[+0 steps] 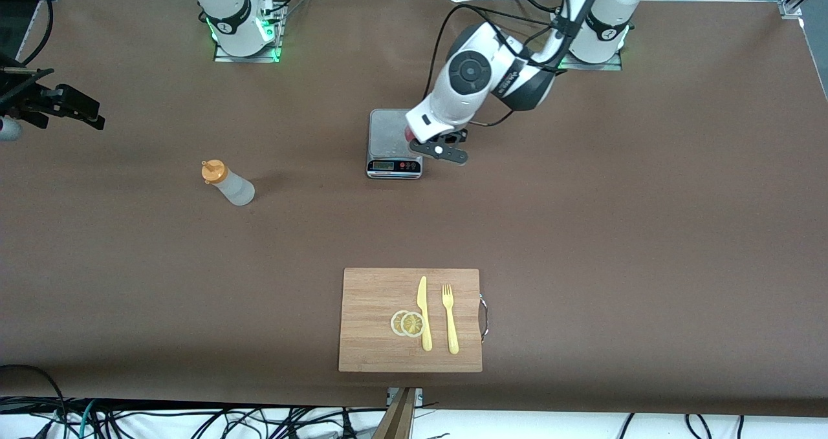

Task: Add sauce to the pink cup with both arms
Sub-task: 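Carry the pink cup with the left gripper onto the scale, then release the cup and withdraw the left gripper while the right gripper reaches the bottle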

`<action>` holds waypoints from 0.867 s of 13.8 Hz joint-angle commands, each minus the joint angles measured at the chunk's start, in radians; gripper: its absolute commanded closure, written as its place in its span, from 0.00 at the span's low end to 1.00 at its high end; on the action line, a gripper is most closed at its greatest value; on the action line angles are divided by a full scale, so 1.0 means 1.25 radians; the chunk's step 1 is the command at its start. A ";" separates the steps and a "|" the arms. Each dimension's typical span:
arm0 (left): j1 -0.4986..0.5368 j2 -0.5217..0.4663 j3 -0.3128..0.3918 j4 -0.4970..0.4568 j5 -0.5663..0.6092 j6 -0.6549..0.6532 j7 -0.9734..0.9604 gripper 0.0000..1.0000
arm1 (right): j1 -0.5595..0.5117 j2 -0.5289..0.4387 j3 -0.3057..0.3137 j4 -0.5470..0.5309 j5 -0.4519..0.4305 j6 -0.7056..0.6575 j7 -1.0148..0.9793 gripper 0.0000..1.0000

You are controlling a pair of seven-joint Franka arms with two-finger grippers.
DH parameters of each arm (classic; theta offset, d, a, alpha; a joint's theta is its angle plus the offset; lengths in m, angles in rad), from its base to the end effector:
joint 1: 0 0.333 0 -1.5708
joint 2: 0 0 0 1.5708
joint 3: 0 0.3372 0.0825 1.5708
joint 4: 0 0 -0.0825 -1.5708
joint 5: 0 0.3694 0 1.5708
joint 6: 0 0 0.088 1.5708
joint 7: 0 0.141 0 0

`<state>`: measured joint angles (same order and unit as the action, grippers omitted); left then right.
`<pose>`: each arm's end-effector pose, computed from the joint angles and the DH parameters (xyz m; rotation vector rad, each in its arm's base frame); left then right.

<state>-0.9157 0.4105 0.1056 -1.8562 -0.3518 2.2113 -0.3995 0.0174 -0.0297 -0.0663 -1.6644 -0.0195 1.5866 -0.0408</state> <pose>0.4157 -0.4726 0.2934 2.9514 -0.2957 -0.2583 0.5267 -0.0290 0.5862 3.1253 -0.0113 -0.0764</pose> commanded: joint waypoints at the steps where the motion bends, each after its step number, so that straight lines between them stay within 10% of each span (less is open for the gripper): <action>1: -0.047 0.041 0.016 0.049 -0.019 0.002 -0.039 1.00 | -0.002 0.000 0.000 -0.001 -0.002 -0.004 -0.009 0.00; 10: -0.112 0.089 0.015 0.050 -0.016 0.075 -0.077 1.00 | 0.006 0.051 0.005 0.004 0.007 0.006 -0.053 0.00; 12: -0.111 0.084 0.015 0.050 -0.016 0.072 -0.068 0.20 | 0.004 0.082 0.010 0.005 0.008 0.003 -0.197 0.00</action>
<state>-1.0349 0.4941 0.1085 -1.8105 -0.3519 2.2992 -0.4897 0.0243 0.0396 -0.0596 -1.6649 -0.0172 1.5956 -0.1518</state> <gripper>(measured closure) 0.899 0.000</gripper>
